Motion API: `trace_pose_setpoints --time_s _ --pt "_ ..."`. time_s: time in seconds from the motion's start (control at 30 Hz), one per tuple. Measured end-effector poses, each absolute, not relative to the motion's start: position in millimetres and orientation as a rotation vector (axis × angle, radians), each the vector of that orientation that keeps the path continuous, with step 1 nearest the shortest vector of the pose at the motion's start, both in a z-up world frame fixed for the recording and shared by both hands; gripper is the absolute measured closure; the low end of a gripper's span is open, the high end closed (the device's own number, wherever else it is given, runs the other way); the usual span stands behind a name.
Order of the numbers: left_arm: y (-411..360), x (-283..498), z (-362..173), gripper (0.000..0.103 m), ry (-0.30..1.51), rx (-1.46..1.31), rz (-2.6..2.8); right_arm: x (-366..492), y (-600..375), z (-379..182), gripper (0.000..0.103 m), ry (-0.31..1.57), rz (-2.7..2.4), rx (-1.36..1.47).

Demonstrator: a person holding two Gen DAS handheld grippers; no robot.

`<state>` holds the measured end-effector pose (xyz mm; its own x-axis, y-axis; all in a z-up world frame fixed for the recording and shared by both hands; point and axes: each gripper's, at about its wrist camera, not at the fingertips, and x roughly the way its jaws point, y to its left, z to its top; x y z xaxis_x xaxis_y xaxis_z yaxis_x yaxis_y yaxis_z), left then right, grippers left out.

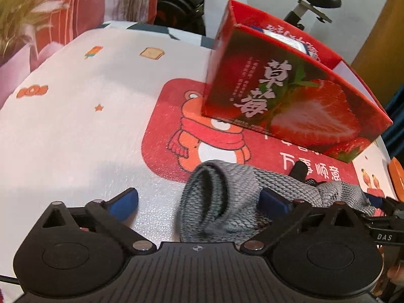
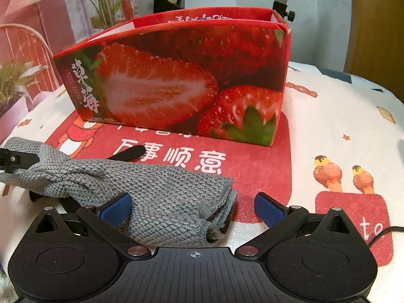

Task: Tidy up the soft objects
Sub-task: 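Move both grippers down to the grey knit cloth beside the box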

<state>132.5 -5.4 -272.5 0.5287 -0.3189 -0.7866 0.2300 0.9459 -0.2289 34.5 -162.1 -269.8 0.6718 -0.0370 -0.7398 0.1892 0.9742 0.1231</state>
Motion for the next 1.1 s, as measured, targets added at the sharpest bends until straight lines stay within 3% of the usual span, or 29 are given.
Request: trace_pose_setpoints --time_s 0.83,1.1 --pt "0 131 -285 0.000 0.912 -0.174 -0.332 31 -160 -272 0.000 0.803 -0.148 0.200" --pt "-1 151 -278 0.000 0.998 -0.109 -0.390 35 -165 -267 0.000 0.842 -0.127 0.219"
